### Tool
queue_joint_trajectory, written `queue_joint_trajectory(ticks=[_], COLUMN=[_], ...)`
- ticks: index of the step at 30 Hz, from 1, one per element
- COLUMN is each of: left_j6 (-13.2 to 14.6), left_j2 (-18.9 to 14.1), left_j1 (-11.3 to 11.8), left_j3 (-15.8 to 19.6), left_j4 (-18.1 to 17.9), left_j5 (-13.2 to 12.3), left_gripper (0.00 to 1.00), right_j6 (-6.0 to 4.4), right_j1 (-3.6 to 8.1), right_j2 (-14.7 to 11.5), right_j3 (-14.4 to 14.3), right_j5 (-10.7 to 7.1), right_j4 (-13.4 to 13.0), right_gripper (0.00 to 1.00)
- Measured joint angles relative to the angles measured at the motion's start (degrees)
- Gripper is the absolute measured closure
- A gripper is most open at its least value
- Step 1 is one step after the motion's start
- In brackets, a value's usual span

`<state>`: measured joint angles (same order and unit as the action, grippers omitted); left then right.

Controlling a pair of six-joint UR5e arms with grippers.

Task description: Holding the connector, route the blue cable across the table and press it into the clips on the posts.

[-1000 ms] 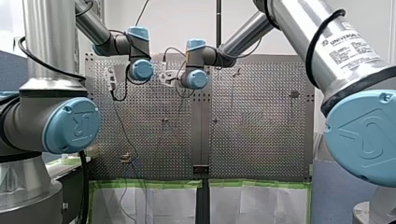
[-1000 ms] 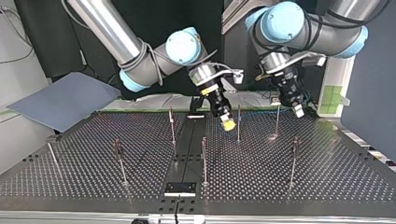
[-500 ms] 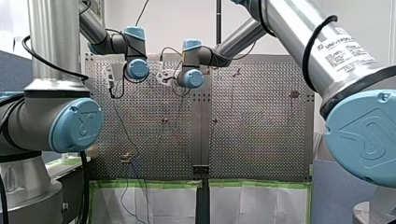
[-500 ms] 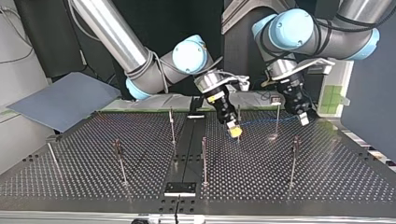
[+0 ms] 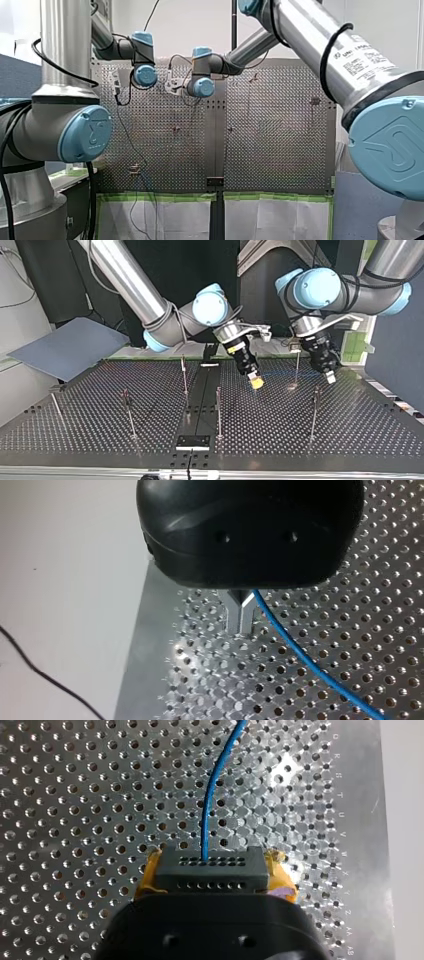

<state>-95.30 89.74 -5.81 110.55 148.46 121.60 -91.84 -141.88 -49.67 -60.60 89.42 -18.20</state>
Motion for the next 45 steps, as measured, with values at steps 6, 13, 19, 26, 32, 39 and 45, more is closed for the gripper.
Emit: queue_joint_trajectory(ticks=[6, 13, 19, 26, 32, 39, 45], left_j6=[0.0, 0.0, -0.2, -0.5, -1.0, -1.6, -1.7], left_j2=[1.2, 1.3, 1.3, 1.3, 1.5, 2.4, 3.9], left_j1=[1.1, 2.3, 3.3, 4.5, 5.6, 7.0, 8.0], left_j3=[-0.7, -1.3, -1.4, -2.3, -4.0, -4.9, -5.1], left_j4=[-0.4, -0.7, -1.0, -1.6, -0.7, 0.1, 0.0], left_j5=[-1.2, -1.8, -2.5, -5.7, -7.8, -9.8, -10.4], left_gripper=[1.0, 1.0, 1.0, 1.0, 1.0, 1.0, 1.0], right_j6=[-0.02, -0.19, -0.25, -0.28, -0.31, -0.5, -0.55], right_j1=[0.01, 0.0, -0.04, 0.0, 0.02, 0.1, 0.34], right_j2=[1.0, 1.4, 1.4, 1.5, 1.6, 1.6, 1.6], right_j3=[1.9, 3.9, 4.9, 5.7, 6.4, 7.2, 7.3], right_j5=[-0.02, -0.02, -0.03, -0.04, -0.04, -0.03, -0.02], right_j4=[0.8, 1.3, 1.5, 1.7, 2.0, 2.3, 2.5], right_gripper=[1.0, 1.0, 1.0, 1.0, 1.0, 1.0, 1.0])
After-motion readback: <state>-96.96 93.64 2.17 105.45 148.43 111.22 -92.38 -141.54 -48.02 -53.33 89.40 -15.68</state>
